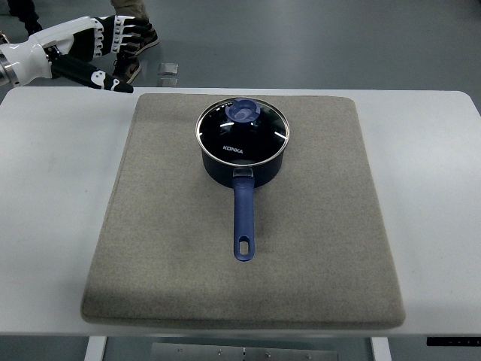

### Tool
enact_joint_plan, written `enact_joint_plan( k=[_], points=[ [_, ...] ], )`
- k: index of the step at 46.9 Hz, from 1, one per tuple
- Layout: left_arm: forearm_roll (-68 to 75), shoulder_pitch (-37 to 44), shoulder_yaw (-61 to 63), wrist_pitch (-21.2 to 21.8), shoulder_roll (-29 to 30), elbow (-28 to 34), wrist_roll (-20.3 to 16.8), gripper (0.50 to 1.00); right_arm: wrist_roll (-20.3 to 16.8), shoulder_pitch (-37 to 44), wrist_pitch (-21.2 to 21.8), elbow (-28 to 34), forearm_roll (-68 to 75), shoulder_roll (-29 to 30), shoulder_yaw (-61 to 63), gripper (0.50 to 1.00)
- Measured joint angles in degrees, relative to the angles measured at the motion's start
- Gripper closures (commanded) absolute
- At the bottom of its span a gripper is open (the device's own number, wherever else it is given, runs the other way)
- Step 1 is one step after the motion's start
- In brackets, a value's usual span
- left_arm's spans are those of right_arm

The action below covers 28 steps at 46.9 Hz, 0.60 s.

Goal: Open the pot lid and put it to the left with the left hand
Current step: 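Raise the left hand and reach over the saucepan toward the blue lid knob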

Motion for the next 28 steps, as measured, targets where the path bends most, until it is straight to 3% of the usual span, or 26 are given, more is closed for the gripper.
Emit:
enact_joint_plan(
  k=[11,28],
  points=[
    [14.7,-3.89,0.31,0.86,-0.63,-4.02,0.07,0.523,0.01,0.01,0.0,0.0,0.0,0.0,0.0,0.583],
    [23.91,-14.11,9.25,0.98,-4.53,-3.58,0.48,0.521,0.01,0.0,0.0,0.0,0.0,0.0,0.01,0.583]
  ],
)
